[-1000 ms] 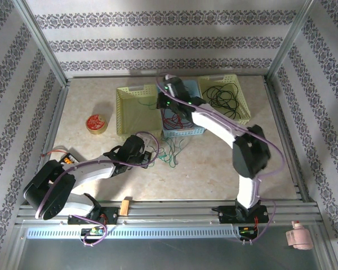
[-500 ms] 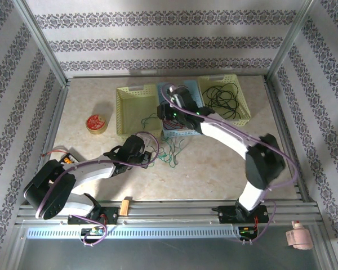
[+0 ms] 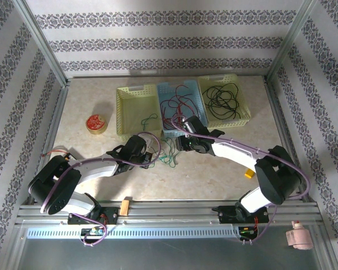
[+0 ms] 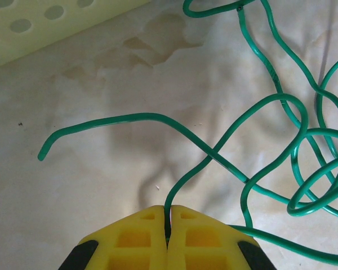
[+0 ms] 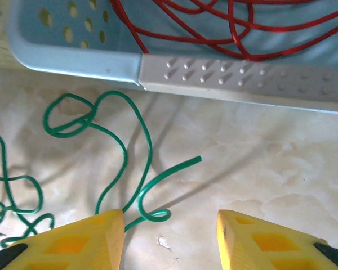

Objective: Untangle the cables

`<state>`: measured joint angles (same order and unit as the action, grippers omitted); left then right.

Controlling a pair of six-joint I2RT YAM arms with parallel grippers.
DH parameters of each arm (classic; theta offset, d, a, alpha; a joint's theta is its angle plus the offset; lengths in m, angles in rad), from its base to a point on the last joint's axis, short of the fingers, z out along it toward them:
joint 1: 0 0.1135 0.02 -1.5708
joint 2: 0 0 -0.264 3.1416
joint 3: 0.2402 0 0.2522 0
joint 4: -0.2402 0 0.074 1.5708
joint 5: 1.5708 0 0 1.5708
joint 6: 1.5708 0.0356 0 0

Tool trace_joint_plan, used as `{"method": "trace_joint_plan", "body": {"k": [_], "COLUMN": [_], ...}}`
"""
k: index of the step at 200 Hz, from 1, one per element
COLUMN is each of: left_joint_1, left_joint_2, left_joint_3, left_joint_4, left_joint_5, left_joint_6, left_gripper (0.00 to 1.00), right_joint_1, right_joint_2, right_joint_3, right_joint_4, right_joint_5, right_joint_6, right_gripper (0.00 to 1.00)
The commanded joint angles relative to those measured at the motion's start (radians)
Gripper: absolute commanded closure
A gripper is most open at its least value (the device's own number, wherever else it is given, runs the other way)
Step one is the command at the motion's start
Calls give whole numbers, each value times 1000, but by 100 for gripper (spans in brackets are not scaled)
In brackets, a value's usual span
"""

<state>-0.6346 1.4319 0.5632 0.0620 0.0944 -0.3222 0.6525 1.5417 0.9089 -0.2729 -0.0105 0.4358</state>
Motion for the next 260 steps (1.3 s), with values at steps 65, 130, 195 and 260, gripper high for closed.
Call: {"method": "trace_joint_plan", "body": {"k": [65, 130, 195, 260], "left_joint_1": [9, 9, 9, 9], "left_joint_2": [8, 13, 51, 53], "left_joint_3": [46, 47, 72, 73], "left_joint_4": [4, -4, -22, -25], "left_joint_5": [-1, -19, -19, -19], "left_joint_6": [-5, -12, -11, -9], "left_gripper": [100, 100, 100, 100], "right_joint_1": [29, 3, -193, -400], "right_joint_2": [206, 39, -272, -481], "right_joint_3": [102, -54, -317, -404], "right_joint_4": [38, 33, 36, -24], "right_joint_5": [-15, 202, 320, 369], "right_joint_6": [-18, 63, 235, 256], "right_gripper": [74, 100, 100, 100]}}
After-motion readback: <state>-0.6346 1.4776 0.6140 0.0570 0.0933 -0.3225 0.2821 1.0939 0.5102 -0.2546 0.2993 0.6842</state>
